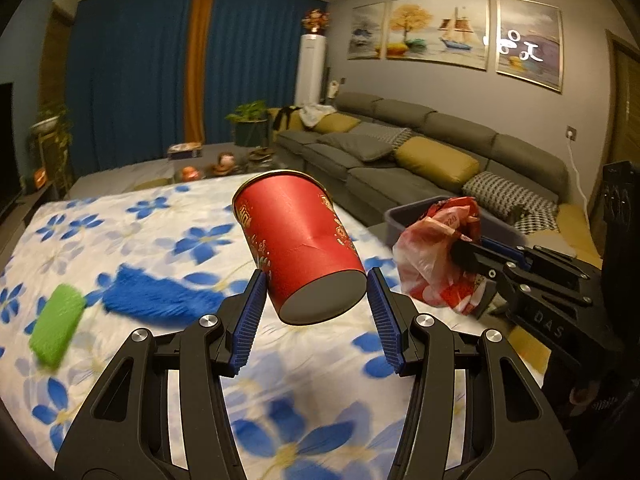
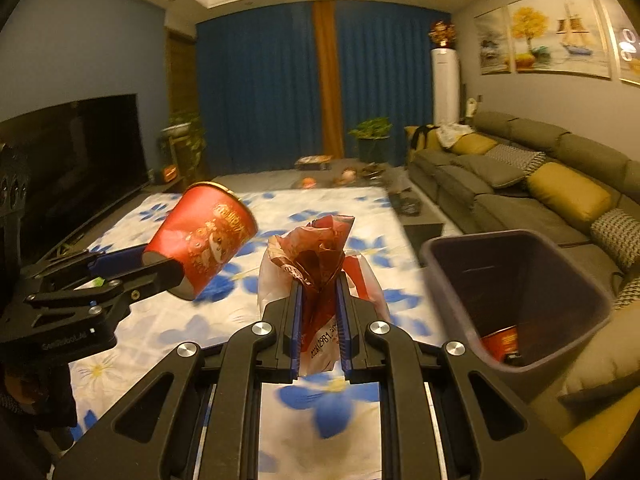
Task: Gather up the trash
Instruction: 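Carry the red cup and snack wrapper over the grey bin with both tools, then open the left tool to drop the red cup while the right releases the wrapper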
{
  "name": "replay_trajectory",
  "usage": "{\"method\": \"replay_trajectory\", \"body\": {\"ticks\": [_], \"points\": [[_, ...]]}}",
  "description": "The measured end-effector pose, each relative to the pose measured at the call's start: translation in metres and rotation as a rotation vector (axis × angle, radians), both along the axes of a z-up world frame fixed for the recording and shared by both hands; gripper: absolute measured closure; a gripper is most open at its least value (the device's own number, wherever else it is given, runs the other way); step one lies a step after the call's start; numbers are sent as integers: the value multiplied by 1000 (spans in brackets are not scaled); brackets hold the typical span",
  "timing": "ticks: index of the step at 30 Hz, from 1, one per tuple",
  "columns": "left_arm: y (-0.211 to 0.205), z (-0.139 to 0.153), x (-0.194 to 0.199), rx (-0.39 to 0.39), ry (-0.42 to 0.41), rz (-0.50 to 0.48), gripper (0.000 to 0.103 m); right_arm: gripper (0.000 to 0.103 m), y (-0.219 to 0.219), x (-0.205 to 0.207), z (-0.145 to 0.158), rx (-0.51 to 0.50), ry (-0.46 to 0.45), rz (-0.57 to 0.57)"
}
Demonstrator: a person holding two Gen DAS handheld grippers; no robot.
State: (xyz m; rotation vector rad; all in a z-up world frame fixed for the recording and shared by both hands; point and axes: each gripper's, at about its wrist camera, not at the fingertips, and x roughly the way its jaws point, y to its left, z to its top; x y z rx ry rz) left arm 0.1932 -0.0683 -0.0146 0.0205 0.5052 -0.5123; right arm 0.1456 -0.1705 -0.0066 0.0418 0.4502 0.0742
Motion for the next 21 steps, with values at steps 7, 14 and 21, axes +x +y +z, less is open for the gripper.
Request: {"method": "replay_trajectory", "body": {"ticks": [7,14,21], "points": [[-69,14,13,-11,-33,-110,52,87,-69,-1,14,16,-52,-164],[-141,15,31,-23,-33,-213,52,86,-128,0,20,41,-86,-290],[-187,0,46,-32,3,-276,52,86,-157,2,11,69,-71,-343]]}}
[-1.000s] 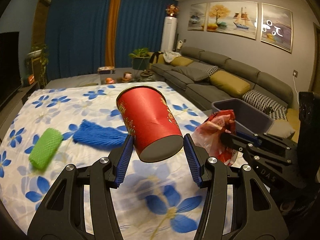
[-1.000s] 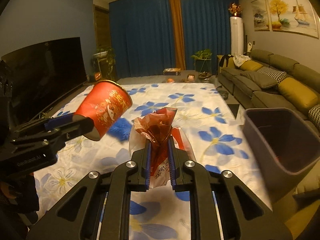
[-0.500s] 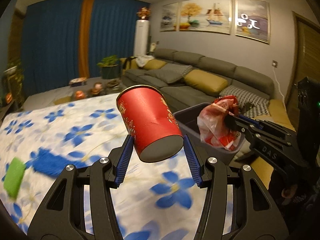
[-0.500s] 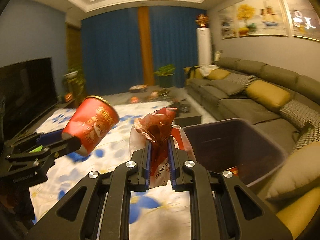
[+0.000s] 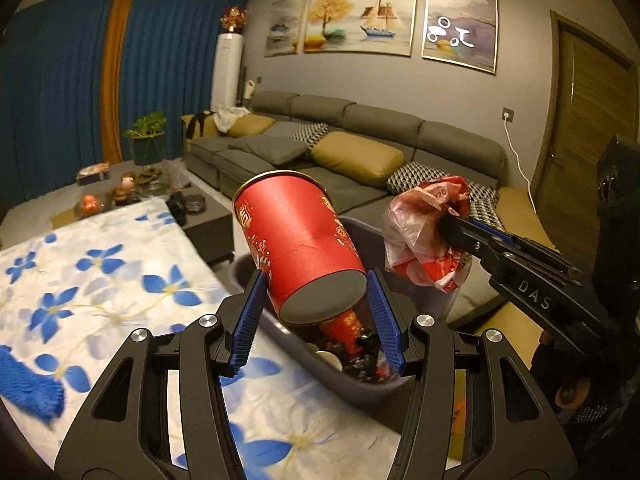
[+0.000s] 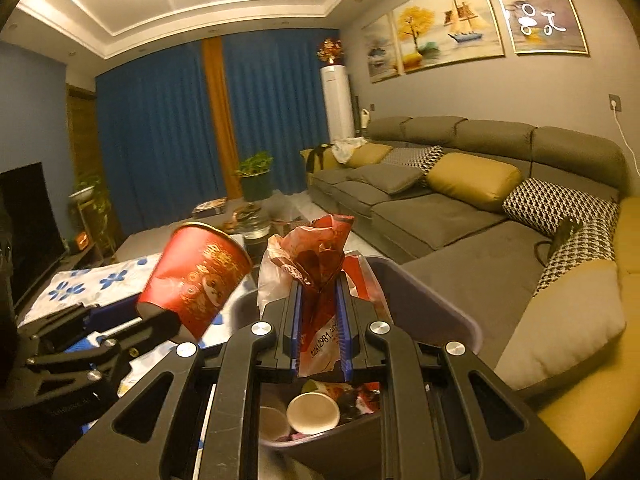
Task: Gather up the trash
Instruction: 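Open the left tool to drop the red cup while the right releases the wrapper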
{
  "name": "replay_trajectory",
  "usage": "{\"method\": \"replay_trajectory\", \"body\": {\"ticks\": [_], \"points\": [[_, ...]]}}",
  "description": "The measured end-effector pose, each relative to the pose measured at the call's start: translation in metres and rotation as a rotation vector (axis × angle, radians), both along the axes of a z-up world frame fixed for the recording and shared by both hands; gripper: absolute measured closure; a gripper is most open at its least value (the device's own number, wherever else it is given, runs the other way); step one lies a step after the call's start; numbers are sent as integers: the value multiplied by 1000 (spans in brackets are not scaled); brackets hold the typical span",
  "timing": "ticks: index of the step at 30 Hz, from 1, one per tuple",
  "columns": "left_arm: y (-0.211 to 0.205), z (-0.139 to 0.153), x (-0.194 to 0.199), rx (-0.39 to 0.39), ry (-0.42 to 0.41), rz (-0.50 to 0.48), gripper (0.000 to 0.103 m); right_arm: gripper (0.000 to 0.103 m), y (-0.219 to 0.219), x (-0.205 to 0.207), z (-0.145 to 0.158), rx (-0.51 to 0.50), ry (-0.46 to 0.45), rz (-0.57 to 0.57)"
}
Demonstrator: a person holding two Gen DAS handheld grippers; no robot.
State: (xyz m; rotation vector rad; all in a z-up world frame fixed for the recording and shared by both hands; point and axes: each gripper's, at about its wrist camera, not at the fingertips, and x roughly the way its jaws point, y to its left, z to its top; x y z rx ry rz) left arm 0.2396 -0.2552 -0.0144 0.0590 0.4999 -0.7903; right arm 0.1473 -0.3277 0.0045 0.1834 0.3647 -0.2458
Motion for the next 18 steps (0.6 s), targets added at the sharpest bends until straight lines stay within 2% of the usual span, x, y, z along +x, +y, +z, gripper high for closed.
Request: {"method": "replay_trajectory", "body": {"ticks": [8,18], "points": [[-26,-23,17,9,45,-14,52,85,-13,9,-10,22,26,-16],[-46,-33,25,15,69,-32,53,81,-20,19,-9,49,34,-39]]}}
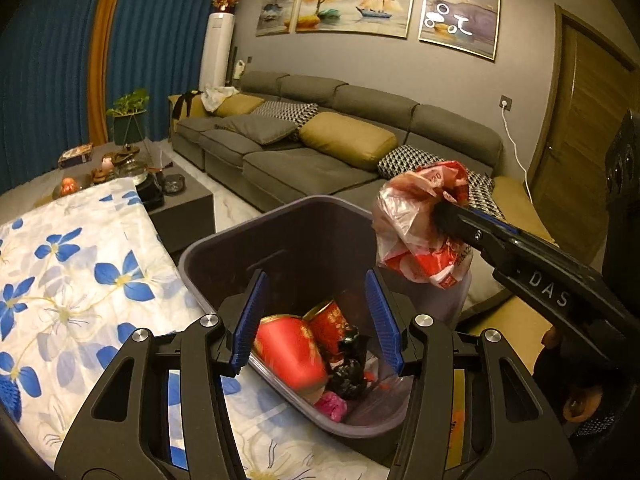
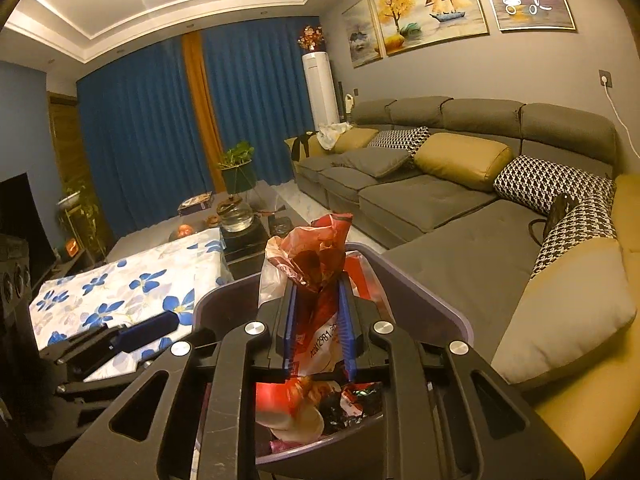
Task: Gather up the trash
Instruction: 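Open the left tool to drop the red cup while the right releases the wrapper, then move both open tools back to the foam nets on the bed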
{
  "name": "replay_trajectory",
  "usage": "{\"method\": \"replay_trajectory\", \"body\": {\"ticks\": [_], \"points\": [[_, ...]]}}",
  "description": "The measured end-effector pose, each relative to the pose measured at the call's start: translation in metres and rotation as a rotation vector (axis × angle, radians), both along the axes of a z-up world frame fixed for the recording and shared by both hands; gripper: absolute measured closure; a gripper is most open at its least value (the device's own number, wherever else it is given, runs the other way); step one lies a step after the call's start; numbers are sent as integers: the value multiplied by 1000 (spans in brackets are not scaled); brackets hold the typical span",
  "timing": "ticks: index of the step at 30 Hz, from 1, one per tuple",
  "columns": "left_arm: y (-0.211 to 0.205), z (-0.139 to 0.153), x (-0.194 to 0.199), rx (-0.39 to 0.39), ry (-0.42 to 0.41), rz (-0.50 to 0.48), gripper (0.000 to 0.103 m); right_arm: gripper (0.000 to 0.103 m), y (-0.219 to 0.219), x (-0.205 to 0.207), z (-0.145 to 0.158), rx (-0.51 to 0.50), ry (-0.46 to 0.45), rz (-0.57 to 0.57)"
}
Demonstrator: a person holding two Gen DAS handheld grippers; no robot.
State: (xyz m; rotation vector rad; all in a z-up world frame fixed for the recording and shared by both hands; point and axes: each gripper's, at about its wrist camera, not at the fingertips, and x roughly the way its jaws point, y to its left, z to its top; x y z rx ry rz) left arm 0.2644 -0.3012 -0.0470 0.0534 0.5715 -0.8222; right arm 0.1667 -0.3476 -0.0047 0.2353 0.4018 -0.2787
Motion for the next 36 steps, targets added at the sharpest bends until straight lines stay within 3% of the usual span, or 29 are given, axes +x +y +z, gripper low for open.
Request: {"method": "replay_trajectory", "body": {"ticks": [2,5,10,17,22,36], "points": [[2,-2,1,-1,12,7,51,75,-1,1,0,3,3,-5],[14,-2,4,2,11,69,36,59,-3,-2,0,0,-3,-12],[46,5,3,-22,3,182,15,47,-3,-12,5,0,-22,-25],[96,17,-22,16,-46,367,8,18,30,-36,11,-64,-48,-36],[133,23,-39,55,-109,481,7,16,54,-42,11,-82,-39,-16],[262,27,-67,59,-81,705,7,16,163,-27,10,-112,-8,202]]}}
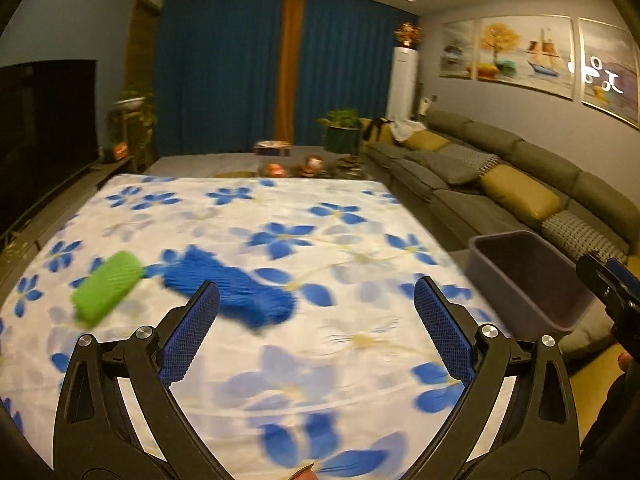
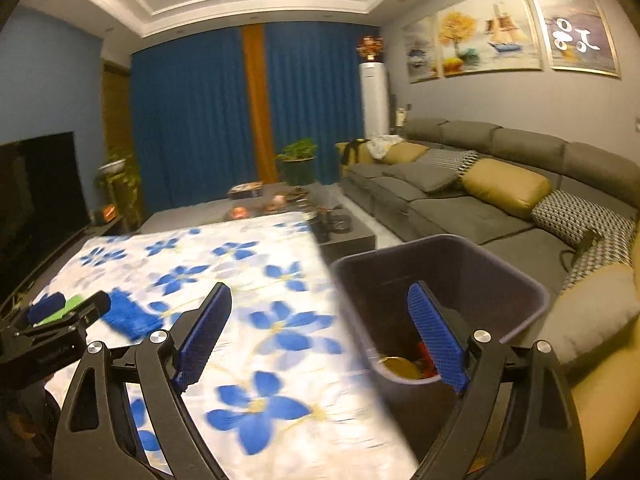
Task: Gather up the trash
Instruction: 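Move both open tools back to the foam nets on the bed, then grasp the blue foam fruit net with the right tool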
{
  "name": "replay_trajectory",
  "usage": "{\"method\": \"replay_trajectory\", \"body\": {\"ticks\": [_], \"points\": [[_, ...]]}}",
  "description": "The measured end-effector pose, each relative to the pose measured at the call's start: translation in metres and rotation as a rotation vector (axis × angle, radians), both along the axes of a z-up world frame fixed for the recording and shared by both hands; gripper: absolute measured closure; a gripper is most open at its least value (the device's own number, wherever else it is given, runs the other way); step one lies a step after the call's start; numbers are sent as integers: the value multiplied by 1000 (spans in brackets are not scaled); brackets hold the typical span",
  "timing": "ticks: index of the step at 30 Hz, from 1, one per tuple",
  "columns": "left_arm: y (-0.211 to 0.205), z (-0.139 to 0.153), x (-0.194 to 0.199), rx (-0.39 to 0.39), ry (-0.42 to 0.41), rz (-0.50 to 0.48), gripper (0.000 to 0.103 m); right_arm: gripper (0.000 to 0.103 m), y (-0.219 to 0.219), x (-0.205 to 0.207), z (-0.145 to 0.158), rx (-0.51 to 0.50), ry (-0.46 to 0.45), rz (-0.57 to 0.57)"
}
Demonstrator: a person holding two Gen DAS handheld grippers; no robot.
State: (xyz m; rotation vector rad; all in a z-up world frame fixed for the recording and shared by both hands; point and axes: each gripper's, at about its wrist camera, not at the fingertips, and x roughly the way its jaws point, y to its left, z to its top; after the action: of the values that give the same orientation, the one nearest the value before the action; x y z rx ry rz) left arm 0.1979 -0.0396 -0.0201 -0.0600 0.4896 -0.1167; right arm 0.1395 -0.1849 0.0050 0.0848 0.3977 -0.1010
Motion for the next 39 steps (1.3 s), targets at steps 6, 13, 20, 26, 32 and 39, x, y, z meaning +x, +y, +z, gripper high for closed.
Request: {"method": "replay_trajectory", "body": {"ticks": [6,13,20,26,32,39], "points": [[69,-5,-6,-1,10,121,7,15,53,23,-11,-8,58,99],[144,-16,-5,7,26,260,7,15,119,57,-33,-30,121,209],[190,-21,13,17,19,331,7,15,173,96,-57,-40,189,273],[202,-24,39,14,25,337,7,20,208,133,-76,-67,247,300],[207,-40,58,-10,61,328,7,26,224,163,-97,-76,330,305],[213,-52,68,-14,90,312,7,29,232,190,-111,-68,435,314]]}}
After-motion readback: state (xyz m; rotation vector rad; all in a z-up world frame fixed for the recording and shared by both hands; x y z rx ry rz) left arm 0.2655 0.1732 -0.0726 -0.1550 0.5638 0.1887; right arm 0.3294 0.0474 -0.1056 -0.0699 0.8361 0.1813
